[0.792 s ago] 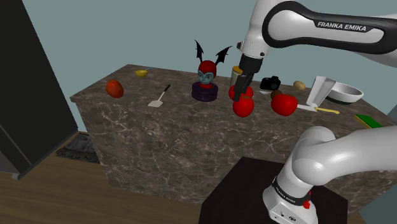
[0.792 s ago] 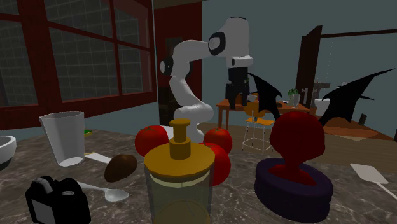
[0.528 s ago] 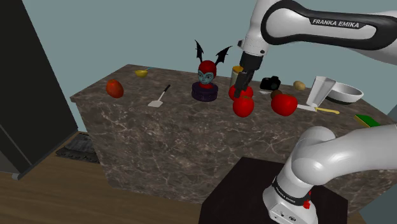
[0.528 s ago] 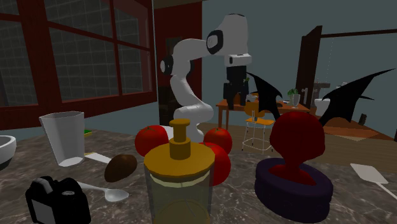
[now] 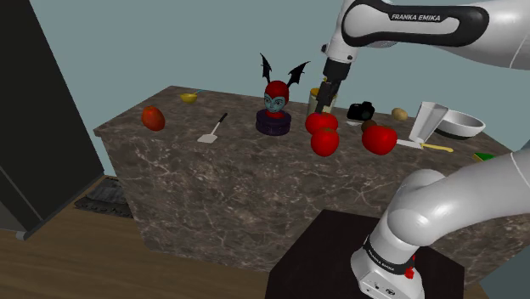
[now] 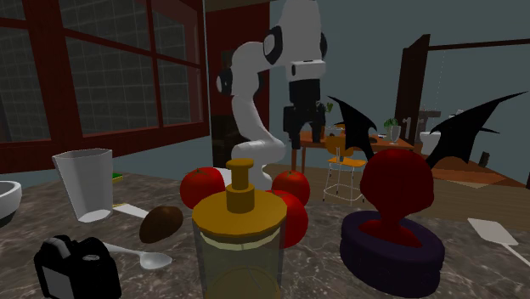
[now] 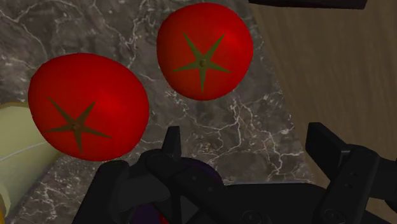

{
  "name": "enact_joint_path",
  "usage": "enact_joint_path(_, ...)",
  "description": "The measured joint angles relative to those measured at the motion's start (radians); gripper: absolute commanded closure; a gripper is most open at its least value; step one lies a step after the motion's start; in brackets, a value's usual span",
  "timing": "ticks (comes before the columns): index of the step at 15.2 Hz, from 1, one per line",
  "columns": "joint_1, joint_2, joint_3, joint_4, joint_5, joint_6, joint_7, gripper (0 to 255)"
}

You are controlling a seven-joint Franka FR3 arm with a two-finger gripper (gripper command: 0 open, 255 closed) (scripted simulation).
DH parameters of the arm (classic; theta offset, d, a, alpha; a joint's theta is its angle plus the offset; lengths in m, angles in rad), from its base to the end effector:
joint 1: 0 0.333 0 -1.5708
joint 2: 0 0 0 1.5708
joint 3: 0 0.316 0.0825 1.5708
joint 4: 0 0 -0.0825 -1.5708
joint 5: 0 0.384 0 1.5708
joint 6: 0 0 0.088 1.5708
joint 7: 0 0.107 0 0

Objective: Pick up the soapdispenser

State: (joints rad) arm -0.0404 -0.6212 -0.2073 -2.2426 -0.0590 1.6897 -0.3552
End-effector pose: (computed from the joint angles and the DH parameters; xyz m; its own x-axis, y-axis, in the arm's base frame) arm 0.3528 -0.1131 0.5940 0.9865 0.1449 0.0759 0.1480 -0.9883 -0.0371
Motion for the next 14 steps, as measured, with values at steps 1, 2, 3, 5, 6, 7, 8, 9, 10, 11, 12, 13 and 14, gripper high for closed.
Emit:
enact_joint_path(1, -0.002, 0.024, -0.015, 0.020, -0.003, 0.006, -0.015, 0)
enact_joint_path(2, -0.004, 0.058, -0.034, 0.054, -0.006, 0.009, -0.035, 0)
enact_joint_path(3, -0.008, 0.081, -0.054, 0.081, -0.010, 0.008, -0.058, 0)
enact_joint_path(5, -0.012, 0.131, -0.088, 0.134, -0.011, 0.012, -0.094, 0)
enact_joint_path(6, -0.014, 0.151, -0.101, 0.153, -0.011, 0.016, -0.108, 0)
enact_joint_path(7, -0.017, 0.182, -0.124, 0.177, -0.010, 0.026, -0.133, 0)
enact_joint_path(8, -0.019, 0.219, -0.147, 0.212, -0.005, 0.029, -0.159, 0)
enact_joint_path(9, -0.019, 0.251, -0.163, 0.246, 0.001, 0.028, -0.177, 0)
enact_joint_path(10, -0.021, 0.282, -0.181, 0.284, 0.008, 0.023, -0.199, 0)
enact_joint_path(11, -0.022, 0.320, -0.201, 0.329, 0.018, 0.018, -0.222, 0)
enact_joint_path(12, -0.026, 0.353, -0.221, 0.363, 0.028, 0.017, -0.247, 0)
enact_joint_path(13, -0.028, 0.390, -0.238, 0.403, 0.041, 0.014, -0.268, 0)
enact_joint_path(14, -0.032, 0.425, -0.257, 0.439, 0.055, 0.012, -0.293, 0)
